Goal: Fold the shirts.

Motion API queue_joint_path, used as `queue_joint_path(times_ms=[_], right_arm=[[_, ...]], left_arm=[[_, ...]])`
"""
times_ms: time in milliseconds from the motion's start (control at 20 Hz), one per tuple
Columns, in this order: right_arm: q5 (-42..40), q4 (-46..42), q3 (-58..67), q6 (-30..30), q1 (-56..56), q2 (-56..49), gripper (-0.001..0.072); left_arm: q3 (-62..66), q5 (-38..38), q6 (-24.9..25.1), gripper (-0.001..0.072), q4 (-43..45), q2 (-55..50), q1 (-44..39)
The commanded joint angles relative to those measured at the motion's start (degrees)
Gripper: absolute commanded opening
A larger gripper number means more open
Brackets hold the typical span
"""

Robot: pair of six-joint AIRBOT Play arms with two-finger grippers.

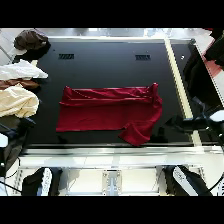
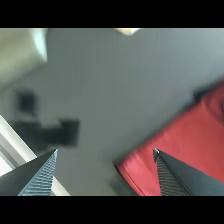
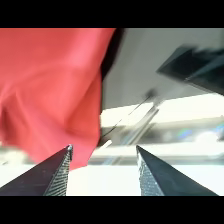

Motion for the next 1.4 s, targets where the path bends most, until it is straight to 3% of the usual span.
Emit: queue_joint_path(times_ms=[0,250,550,600,700,750,1100,1300,1350], right_arm=[[0.4,9.7,-10.4,-1.8,-1.0,-1.8,0.0454],[-3.7,15.7,-16.0,-2.3,-0.2,-6.7,0.0453],[-15.6,23.2,-16.0,-2.3,13.6,-13.9,0.045],[-16.8,25.1,-15.9,-2.3,14.2,-13.8,0.0421],[-17.2,28.7,-15.3,-4.7,14.3,-13.6,0.0084],[-16.6,29.1,-14.4,-5.4,14.3,-13.6,0.0021],[-12.7,29.0,-8.3,-5.4,14.3,-13.6,0.0022],[-12.5,28.9,-8.0,-6.4,14.3,-13.6,0.0022],[-12.2,28.9,-8.0,-6.4,14.3,-13.6,0.0022]], left_arm=[[-7.4,4.6,2.7,0.0695,-14.7,0.0,2.2],[-7.4,5.7,2.8,0.0695,-15.1,-2.3,2.2],[-7.4,5.8,2.8,0.0695,-15.1,-2.3,2.2],[-7.4,5.8,2.8,0.0696,-15.1,-2.3,2.2],[-7.4,5.8,2.8,0.0695,-15.1,-2.3,2.2],[-7.4,5.8,2.8,0.0695,-15.1,-2.3,2.2],[-11.0,3.9,3.6,0.0694,-28.6,-6.1,2.1],[-11.0,7.3,11.8,0.0674,-34.9,-13.1,2.1],[-11.0,8.3,14.0,0.0623,-37.4,-14.6,2.1]])
